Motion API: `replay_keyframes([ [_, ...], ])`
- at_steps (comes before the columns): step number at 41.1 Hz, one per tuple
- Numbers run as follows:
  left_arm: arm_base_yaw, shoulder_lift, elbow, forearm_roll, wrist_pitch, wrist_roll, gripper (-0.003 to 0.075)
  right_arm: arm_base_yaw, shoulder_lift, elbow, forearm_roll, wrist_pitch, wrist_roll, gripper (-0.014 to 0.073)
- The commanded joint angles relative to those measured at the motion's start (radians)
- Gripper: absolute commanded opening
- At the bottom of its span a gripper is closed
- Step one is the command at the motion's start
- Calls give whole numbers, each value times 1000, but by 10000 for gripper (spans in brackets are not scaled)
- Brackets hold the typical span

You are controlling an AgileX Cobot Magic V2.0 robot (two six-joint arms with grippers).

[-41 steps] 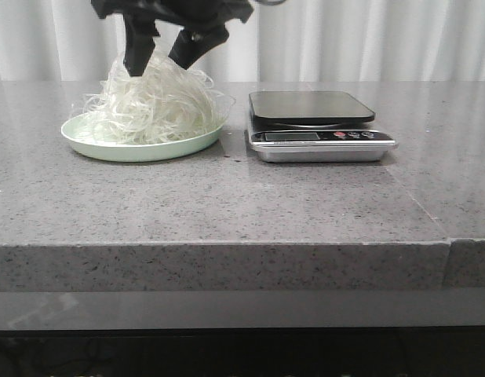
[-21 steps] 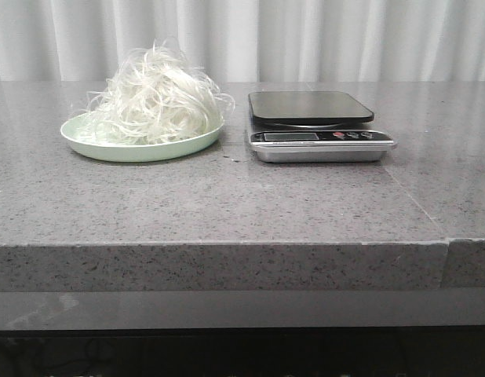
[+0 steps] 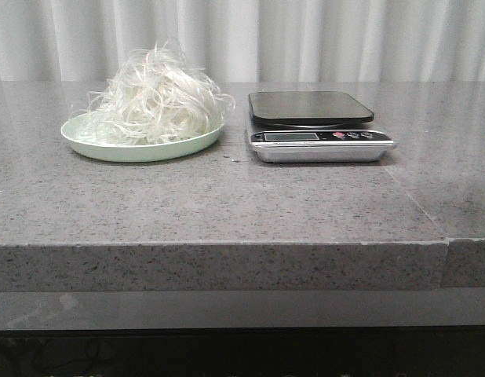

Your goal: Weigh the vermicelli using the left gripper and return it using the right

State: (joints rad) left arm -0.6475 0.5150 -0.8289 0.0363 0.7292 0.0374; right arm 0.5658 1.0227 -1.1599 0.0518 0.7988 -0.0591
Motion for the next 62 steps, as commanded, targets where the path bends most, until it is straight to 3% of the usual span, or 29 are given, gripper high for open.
replay_keyframes([
  [1, -7, 5, -24, 0, -76, -12, 431, -5, -116, 67, -11, -73, 16, 472],
  [18, -7, 5, -24, 0, -76, -12, 431, -5, -453, 291, -16, -41, 14, 472],
  [33, -7, 5, -24, 0, -76, -12, 428, -5, -486, 312, -17, -32, 14, 472],
  [36, -7, 5, -23, 0, -76, -12, 389, -5, -486, 312, -17, -32, 14, 465],
  [48, -7, 5, -17, 0, -75, -12, 137, -5, -486, 312, -17, -32, 14, 176],
  [62, -7, 5, -17, 0, -75, -12, 144, -5, -486, 312, -17, -31, 14, 160],
])
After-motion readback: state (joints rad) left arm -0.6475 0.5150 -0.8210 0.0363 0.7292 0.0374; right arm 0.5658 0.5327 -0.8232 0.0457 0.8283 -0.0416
